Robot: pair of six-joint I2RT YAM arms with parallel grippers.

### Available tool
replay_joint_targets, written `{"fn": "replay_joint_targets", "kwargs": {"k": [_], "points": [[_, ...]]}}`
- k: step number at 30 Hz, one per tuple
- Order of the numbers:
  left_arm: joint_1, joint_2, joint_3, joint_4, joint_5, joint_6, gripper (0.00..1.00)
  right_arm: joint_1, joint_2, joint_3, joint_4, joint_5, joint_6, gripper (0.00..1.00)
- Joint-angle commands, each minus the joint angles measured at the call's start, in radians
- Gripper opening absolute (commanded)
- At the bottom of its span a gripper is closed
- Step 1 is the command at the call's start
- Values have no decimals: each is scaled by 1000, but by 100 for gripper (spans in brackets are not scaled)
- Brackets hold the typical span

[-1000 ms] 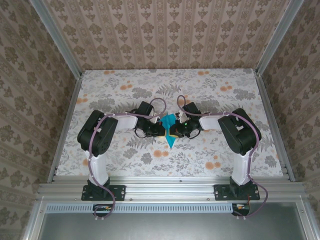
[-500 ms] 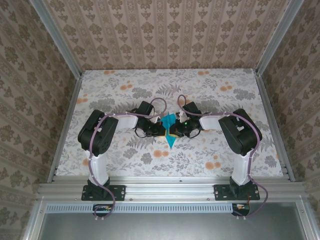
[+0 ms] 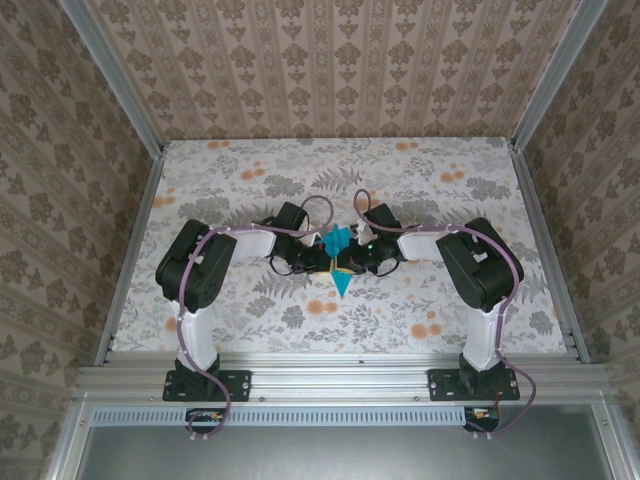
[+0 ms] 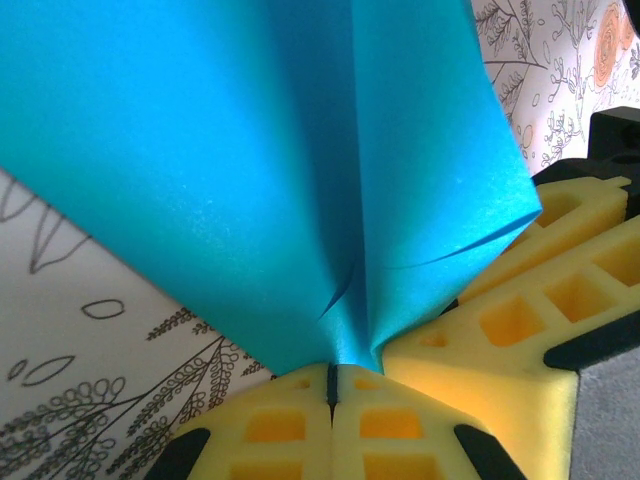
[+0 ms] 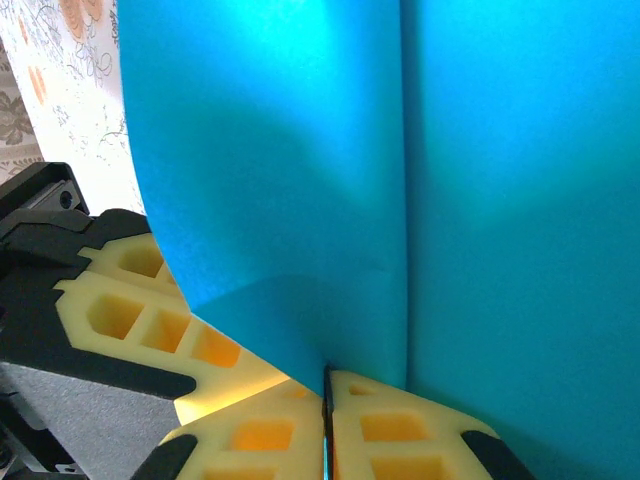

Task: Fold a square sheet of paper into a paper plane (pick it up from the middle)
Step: Fourth fold the wing at the center of the table.

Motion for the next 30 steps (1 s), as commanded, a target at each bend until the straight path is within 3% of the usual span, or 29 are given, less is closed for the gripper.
{"fn": "replay_joint_targets", "kwargs": {"k": [1,30], "points": [[-11,54,-9,-29,-74,33,0,11,21,11,13,-15,12,11],[-6,62,-13,-18,-59,31,0,11,58,14,57,-15,42,11]]}}
